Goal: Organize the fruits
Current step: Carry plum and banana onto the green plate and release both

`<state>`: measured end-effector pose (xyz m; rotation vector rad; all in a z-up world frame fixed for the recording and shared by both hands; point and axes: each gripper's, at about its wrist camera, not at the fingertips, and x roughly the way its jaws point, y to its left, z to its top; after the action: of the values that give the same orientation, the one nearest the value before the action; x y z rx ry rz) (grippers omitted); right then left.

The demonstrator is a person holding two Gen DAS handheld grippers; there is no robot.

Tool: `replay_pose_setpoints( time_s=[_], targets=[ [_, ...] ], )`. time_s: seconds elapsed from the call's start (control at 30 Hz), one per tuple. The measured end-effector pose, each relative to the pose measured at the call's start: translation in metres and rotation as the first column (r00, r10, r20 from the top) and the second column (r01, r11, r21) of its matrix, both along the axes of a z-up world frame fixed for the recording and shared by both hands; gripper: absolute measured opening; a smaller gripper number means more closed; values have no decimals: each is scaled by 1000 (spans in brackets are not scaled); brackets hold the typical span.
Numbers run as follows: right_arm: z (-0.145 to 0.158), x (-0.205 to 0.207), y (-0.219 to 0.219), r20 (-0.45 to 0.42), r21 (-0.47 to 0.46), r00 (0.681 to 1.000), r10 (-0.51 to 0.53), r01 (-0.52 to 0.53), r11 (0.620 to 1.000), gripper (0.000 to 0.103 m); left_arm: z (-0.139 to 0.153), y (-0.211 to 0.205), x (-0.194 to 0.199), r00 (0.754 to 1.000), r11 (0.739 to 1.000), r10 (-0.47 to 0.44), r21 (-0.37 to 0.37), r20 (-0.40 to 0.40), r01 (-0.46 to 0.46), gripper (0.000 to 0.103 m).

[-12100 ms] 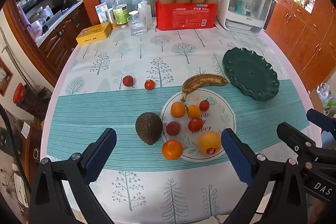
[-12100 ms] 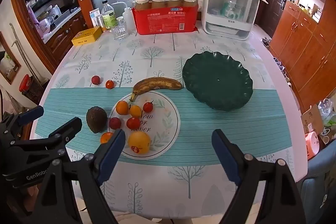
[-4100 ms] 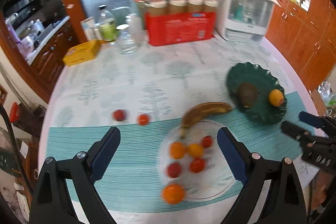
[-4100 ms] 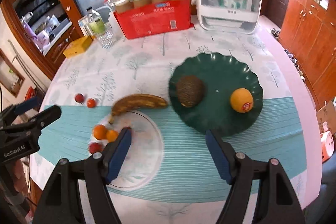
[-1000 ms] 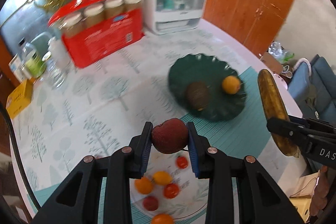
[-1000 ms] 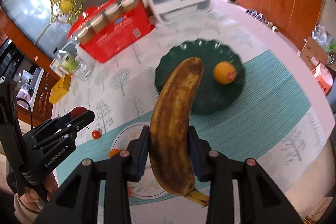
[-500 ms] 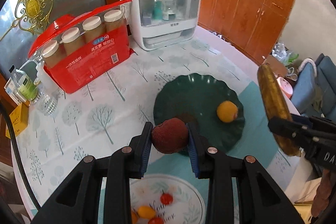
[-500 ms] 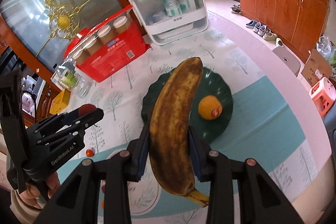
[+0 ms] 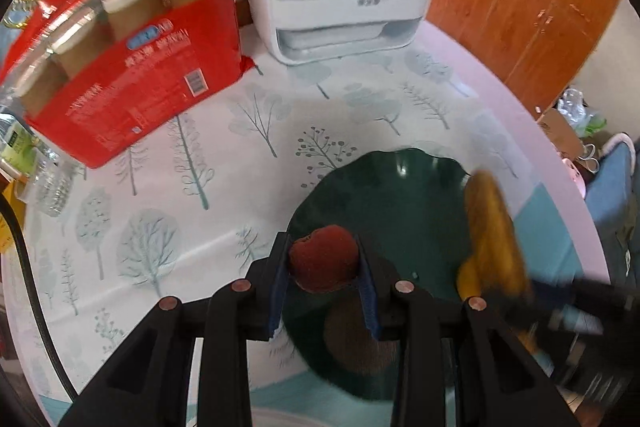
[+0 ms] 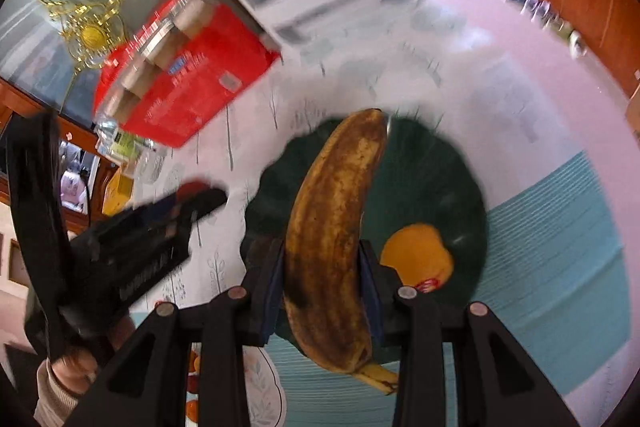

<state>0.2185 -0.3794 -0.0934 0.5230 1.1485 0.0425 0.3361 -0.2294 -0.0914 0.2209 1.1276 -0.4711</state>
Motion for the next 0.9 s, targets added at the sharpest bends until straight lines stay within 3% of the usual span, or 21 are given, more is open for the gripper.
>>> replay_pose_setpoints(
  time_s=[0.33,0.53,0.73,0.9],
  targets=[
    [-49,5,18,-85,-53,988,132,-137,989,36,-59,-25,23,993,998,29,63,-112,-23,30],
    [-41,-1,18,-25,-137,984,177,-179,974,37,-72,-29,16,991,990,-20,135,-129,37,32],
    [-29,-10,17,9,-187,981,194,-189,964,43,-64,-24,4,992,985,-56,159,-113,74,65],
    [-26,-21,16,10,-183,981,196,-191,965,43,-48,-10,-9,995,988,-50,140,-87,62,70]
  ],
)
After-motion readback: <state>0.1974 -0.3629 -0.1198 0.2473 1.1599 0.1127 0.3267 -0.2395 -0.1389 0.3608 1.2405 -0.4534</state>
